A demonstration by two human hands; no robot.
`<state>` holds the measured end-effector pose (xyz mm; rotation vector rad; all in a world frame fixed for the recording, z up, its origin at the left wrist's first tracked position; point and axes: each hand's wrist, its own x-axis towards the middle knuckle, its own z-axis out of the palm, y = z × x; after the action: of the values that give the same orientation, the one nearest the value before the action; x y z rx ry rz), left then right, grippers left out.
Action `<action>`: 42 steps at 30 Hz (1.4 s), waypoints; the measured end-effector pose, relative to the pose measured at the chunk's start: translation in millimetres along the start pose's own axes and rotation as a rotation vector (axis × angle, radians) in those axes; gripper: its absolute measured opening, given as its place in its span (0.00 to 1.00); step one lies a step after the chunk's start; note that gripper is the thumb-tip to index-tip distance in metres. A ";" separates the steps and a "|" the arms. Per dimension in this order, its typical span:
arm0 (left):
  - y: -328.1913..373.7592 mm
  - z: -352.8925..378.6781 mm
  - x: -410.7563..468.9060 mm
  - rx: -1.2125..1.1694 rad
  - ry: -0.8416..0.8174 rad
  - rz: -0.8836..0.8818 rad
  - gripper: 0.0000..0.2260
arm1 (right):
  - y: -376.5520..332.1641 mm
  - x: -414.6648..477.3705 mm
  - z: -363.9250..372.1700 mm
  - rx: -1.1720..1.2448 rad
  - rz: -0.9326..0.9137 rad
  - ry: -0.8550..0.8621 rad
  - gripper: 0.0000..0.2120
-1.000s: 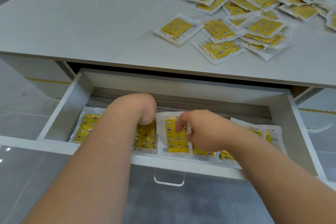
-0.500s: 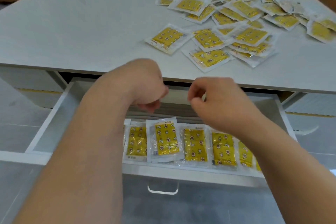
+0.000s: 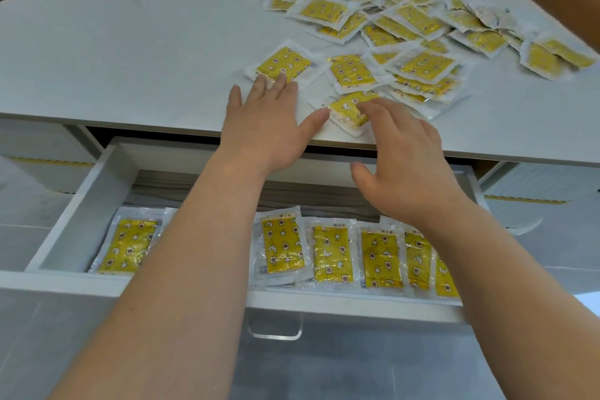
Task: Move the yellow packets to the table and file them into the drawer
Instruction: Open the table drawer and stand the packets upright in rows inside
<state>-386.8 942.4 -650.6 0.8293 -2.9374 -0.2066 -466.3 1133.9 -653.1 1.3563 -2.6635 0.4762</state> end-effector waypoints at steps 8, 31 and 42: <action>9.2 -20.5 -7.8 0.018 0.274 -0.037 0.18 | 2.7 -0.2 4.7 -0.042 -0.009 0.101 0.33; 10.2 -31.2 -22.5 -0.381 0.139 -0.246 0.19 | -4.6 4.5 0.2 0.097 0.309 0.033 0.28; -11.9 -55.9 -43.4 -0.611 0.102 -0.172 0.04 | -29.4 5.6 -17.3 0.398 0.166 0.179 0.20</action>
<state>-337.3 949.2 -599.0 0.9383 -2.4674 -0.9755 -446.7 1119.1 -628.8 1.1097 -2.6329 1.1403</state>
